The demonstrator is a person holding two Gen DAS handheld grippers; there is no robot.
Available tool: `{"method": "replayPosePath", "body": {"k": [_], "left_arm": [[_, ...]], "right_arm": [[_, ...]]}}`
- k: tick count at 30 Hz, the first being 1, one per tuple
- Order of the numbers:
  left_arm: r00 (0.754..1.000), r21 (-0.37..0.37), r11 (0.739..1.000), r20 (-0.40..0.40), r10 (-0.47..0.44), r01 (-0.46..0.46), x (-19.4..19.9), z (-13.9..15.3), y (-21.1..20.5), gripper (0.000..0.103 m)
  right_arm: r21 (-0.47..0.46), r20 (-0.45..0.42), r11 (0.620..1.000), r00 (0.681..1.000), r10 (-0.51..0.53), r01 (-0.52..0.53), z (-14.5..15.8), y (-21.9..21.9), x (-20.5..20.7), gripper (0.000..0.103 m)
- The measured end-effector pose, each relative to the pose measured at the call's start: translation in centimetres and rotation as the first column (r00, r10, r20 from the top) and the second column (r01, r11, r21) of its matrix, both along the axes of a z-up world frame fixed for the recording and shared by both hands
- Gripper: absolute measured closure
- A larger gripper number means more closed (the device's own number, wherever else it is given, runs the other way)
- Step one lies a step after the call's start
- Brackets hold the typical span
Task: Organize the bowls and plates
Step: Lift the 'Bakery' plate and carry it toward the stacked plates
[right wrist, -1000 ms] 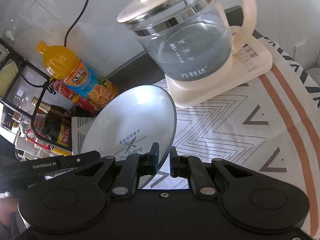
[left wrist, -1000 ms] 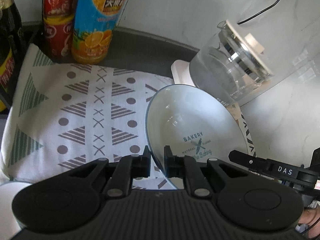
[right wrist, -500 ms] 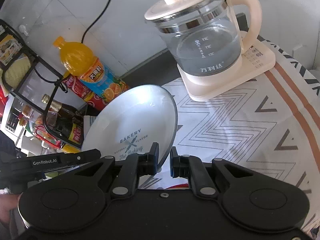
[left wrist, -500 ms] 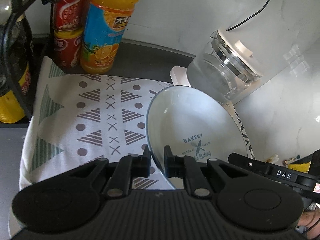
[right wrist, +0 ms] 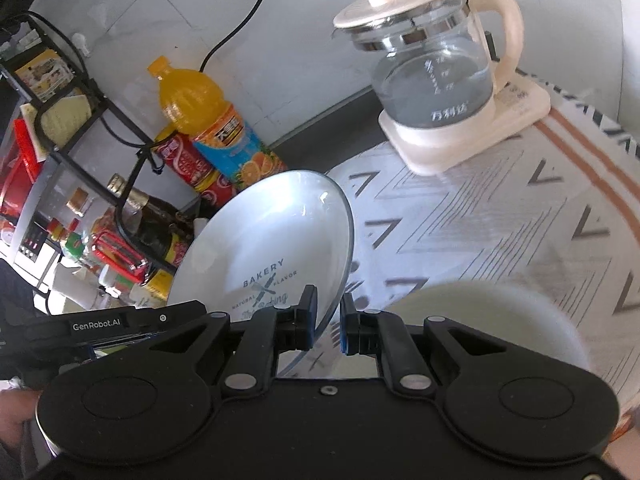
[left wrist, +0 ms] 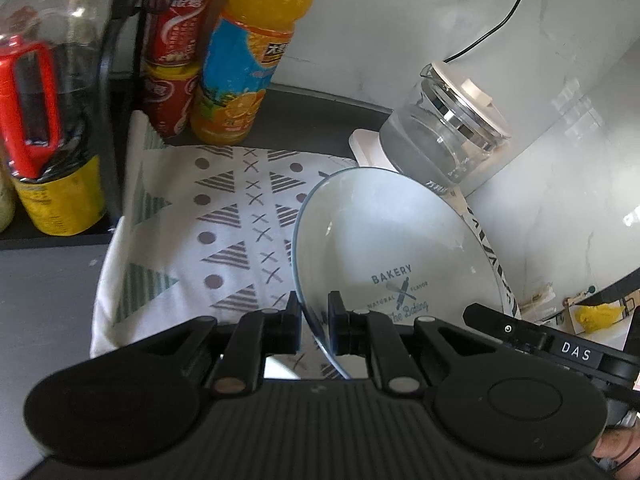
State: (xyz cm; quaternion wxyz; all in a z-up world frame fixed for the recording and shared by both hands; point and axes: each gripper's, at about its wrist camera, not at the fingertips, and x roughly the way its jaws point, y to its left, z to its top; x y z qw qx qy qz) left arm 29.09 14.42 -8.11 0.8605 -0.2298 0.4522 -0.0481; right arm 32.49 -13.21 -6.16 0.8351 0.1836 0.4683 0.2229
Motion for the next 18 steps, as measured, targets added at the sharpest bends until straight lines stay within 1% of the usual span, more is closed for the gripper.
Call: {"method": "replayPosePath", "body": {"k": [4, 7, 11, 18], "left_arm": [[1.0, -0.005, 1.0, 0.004, 0.01, -0.01, -1.7, -0.1, 1.5, 0.092], [1.0, -0.012, 1.0, 0.008, 0.021, -0.021, -3.0, -0.2, 2.7, 0.092], [0.999, -0.001, 0.999, 0.012, 0.034, -0.034, -4.6, -0.3, 3.8, 0.092], [0.998, -0.01, 0.998, -0.002, 0.063, -0.063, -6.8, -0.7, 5.6, 0.092]], "right_arm": [[0.007, 0.007, 1.0, 1.0, 0.006, -0.006, 0.1, 1.4, -1.5, 0.092], [-0.005, 0.023, 1.0, 1.0, 0.019, -0.018, 0.3, 2.7, -2.6, 0.092], [-0.018, 0.039, 0.999, 0.999, 0.029, -0.028, 0.4, 4.0, -3.9, 0.092], [-0.023, 0.025, 0.998, 0.998, 0.054, -0.053, -0.3, 5.3, -6.1, 0.091]]}}
